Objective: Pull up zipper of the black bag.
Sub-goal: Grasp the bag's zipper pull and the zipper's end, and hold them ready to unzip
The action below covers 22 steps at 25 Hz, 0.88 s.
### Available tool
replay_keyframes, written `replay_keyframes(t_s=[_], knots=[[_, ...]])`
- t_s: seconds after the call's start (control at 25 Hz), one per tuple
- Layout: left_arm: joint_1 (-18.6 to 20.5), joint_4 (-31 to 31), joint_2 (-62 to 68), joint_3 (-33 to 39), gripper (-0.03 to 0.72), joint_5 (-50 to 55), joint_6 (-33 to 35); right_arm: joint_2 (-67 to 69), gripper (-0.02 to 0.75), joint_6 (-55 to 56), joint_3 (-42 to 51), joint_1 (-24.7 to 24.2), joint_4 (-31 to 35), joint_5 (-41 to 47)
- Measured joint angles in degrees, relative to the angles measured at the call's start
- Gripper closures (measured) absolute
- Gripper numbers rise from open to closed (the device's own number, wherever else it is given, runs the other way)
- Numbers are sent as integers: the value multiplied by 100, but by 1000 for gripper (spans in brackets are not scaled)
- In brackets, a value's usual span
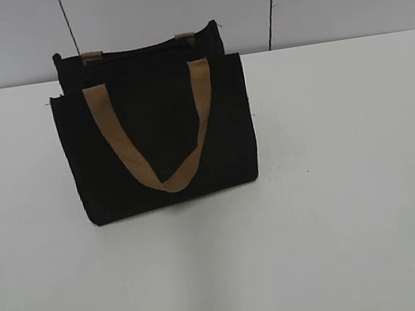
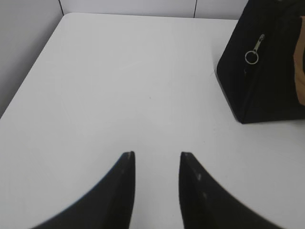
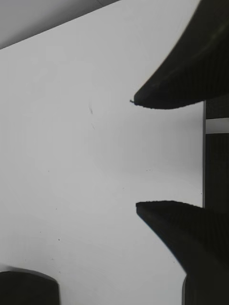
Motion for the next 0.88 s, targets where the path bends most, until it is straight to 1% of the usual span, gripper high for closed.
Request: replay_keyframes(t_s=[0.08,0.16,0.2,0.28,0.32,0.36,0.4,0.48,0.56,0.64,0.72,0.88], knots=[[0,0,0,0,447,0,0,0,272,0,0,0,0,0],[0,34,0,0,413,0,0,0,272,0,0,0,4,0],[0,61,0,0,364,0,0,0,272,0,0,0,4,0],[0,177,0,0,213,0,0,0,272,0,0,0,4,0],[0,213,0,0,153,0,0,0,272,0,0,0,4,0],[0,280,0,0,98,0,0,0,272,0,0,0,4,0],[0,279,0,0,67,0,0,0,272,0,0,0,4,0],[0,293,0,-14,56,-21,0,0,272,0,0,0,4,0],[0,297,0,-101,65,-272,0,0,272,0,0,0,4,0],[0,328,0,-167,71,-866,0,0,272,0,0,0,4,0],[0,499,122,-204,80,-1341,0,0,272,0,0,0,4,0],[-113,895,873,-81,109,-2543,0,0,272,0,0,0,4,0]])
